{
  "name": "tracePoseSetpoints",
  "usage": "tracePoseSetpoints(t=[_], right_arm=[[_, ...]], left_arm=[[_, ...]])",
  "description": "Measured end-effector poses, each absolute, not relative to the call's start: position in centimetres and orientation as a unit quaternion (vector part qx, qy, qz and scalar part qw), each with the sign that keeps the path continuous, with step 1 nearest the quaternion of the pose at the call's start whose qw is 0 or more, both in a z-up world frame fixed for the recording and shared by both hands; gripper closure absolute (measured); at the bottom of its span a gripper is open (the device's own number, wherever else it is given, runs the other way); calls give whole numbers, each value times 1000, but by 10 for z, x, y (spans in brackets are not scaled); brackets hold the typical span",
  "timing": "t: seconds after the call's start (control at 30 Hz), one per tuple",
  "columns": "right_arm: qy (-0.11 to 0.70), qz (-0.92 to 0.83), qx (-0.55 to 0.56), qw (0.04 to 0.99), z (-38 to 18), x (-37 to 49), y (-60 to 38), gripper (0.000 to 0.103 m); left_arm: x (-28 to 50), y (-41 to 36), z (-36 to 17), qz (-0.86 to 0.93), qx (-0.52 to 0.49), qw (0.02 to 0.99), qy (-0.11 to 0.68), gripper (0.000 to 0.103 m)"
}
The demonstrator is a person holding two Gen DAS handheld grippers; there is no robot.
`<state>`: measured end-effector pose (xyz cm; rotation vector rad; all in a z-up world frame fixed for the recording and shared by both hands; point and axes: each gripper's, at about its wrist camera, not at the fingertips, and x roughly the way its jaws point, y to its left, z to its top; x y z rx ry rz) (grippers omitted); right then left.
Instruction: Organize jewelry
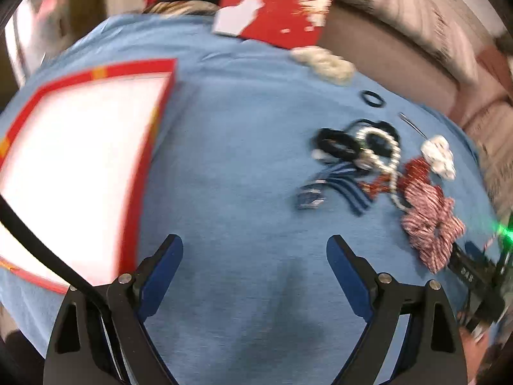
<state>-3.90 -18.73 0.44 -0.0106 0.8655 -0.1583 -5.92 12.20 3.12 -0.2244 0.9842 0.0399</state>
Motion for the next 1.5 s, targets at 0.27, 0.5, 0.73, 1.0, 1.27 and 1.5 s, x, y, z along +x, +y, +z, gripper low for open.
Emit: tracePoseSetpoints(t=[0.27, 0.5, 0.73, 1.0, 1.27, 1.5], right_arm=[[419, -76, -3, 905, 3, -39, -188, 0], [432, -71, 6, 899, 4, -37, -189, 0], [523, -95, 31, 846, 9, -13, -189, 0], [513, -98, 20, 853, 10, -45, -176, 0], [495, -86, -1, 865, 15, -114, -164, 0], [482, -94, 10, 871, 42, -128, -165, 24]], left_arm=[[-72, 158, 30, 76, -108, 867, 480, 13], [-108, 148, 45, 94, -72, 880, 461, 13], [-136, 118, 68, 71, -54, 891, 445, 13], [-158, 100, 103, 53, -26, 911, 409, 13], [-169, 100, 103, 51, -29, 910, 410, 13], [-188, 100, 79, 55, -21, 904, 423, 13]])
